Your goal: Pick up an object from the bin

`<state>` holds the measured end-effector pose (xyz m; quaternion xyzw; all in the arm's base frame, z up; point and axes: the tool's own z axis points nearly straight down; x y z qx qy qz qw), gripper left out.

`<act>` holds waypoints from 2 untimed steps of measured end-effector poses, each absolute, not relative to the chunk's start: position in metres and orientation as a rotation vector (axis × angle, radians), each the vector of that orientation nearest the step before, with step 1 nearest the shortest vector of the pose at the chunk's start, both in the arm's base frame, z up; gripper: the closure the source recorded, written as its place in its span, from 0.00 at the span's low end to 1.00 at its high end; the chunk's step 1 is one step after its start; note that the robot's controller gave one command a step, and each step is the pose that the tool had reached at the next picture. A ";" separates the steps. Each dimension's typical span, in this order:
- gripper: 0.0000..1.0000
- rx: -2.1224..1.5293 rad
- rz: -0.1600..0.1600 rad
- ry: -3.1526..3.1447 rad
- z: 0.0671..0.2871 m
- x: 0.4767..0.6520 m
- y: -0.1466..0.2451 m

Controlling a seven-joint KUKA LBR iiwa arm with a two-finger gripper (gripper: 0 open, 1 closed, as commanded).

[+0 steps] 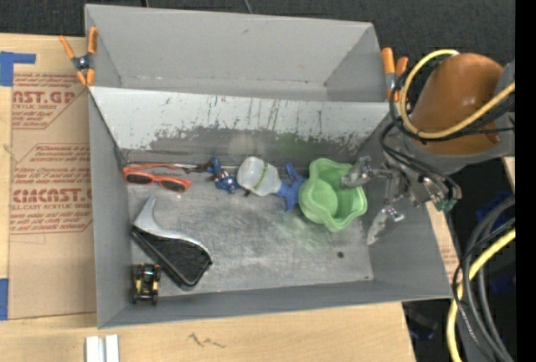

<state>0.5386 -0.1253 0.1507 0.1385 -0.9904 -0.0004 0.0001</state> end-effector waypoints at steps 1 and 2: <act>0.00 -0.019 -0.001 -3.145 0.151 0.556 -0.111; 0.00 0.020 0.001 -3.145 0.106 0.542 -0.108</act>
Offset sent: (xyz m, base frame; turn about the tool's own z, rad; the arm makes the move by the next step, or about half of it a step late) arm -0.0113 0.0158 -0.0807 0.1030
